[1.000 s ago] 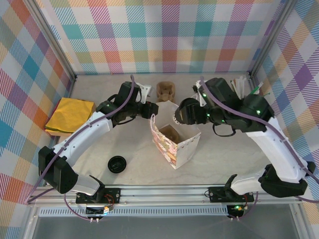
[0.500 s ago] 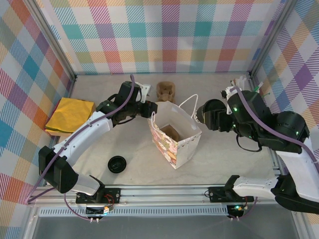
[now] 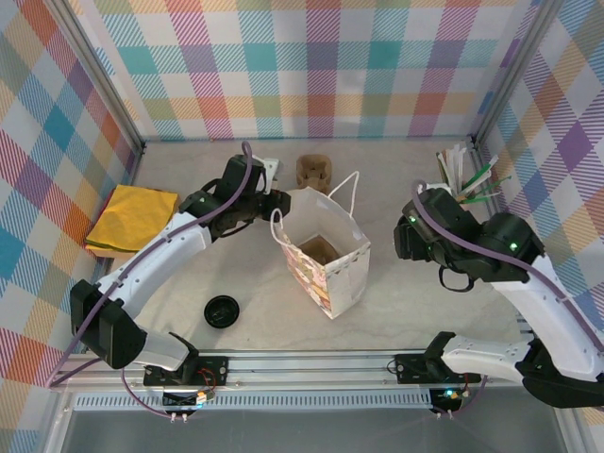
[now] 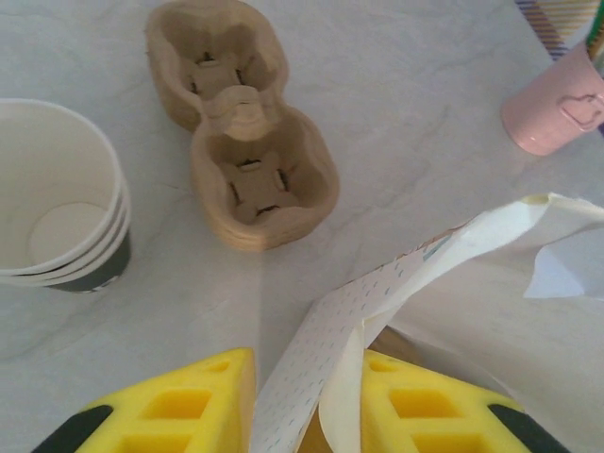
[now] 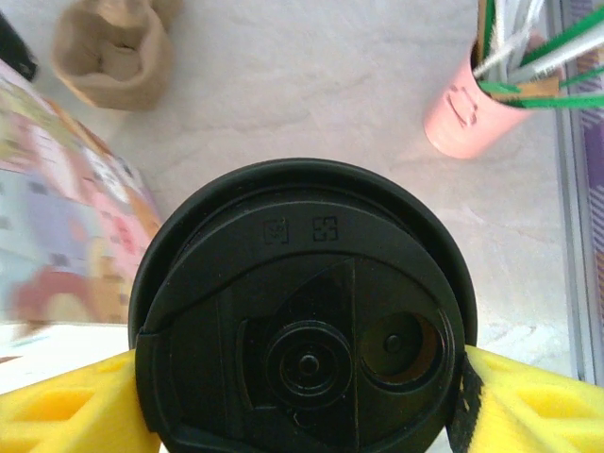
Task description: Pack the takeout coffee
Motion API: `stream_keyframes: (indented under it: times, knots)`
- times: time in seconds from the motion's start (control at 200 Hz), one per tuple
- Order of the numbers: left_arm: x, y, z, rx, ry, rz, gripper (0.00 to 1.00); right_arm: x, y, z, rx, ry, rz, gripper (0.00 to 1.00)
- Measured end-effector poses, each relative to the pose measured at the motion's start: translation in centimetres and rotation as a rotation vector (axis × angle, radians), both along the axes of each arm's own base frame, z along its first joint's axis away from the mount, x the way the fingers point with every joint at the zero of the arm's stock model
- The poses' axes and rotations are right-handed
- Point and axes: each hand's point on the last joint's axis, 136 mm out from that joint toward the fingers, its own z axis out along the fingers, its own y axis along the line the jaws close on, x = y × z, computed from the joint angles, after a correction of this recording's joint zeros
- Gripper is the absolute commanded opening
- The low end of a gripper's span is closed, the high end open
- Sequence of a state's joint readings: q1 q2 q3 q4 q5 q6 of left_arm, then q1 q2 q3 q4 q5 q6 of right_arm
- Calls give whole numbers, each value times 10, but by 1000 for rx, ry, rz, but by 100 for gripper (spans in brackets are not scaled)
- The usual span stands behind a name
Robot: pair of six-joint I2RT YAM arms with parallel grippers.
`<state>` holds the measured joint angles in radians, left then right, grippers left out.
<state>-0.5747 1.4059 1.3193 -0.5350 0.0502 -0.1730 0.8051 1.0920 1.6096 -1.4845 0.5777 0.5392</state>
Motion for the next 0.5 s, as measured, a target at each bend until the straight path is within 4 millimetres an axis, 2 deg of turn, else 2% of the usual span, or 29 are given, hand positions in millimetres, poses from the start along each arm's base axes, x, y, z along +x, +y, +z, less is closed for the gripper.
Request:
stream_keyframes:
  times: [0.235,0.35,0.5]
  knots:
    - [-2,13,11,16,-31,49,31,6,-7,-61,43,135,-86,71]
    - [-2,13,11,11,-29,51,31,8,2,-89,71,195,-83,71]
    - [-3,12,11,9,-28,48,31,13,12,-114,101,238,-73,71]
